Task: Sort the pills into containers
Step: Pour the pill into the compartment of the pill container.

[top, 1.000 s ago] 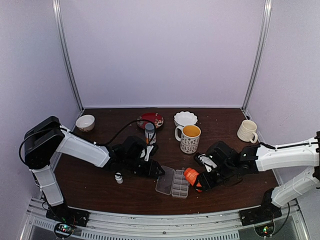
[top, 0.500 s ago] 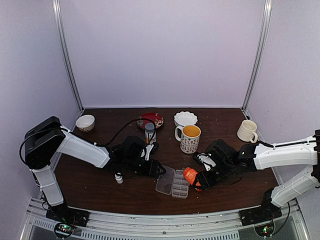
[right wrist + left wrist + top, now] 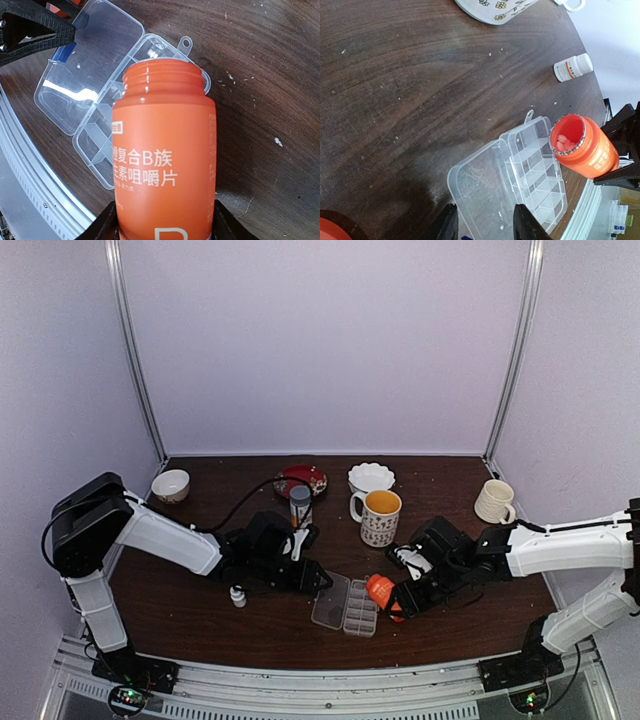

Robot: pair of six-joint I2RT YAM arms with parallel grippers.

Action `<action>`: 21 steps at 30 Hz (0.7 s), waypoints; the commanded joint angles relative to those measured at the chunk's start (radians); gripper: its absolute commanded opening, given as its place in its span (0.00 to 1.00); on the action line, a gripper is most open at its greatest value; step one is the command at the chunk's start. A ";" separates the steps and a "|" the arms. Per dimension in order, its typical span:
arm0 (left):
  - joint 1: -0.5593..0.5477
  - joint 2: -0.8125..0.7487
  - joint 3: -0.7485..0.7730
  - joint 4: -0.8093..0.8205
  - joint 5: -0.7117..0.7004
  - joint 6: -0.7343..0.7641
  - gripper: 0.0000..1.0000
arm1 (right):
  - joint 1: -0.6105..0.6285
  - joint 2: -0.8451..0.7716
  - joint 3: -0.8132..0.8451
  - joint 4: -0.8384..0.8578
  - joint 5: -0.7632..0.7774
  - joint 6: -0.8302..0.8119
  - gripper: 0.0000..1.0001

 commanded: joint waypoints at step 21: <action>-0.003 0.009 -0.043 0.124 -0.004 0.180 0.41 | -0.005 -0.047 0.041 -0.080 0.030 -0.015 0.00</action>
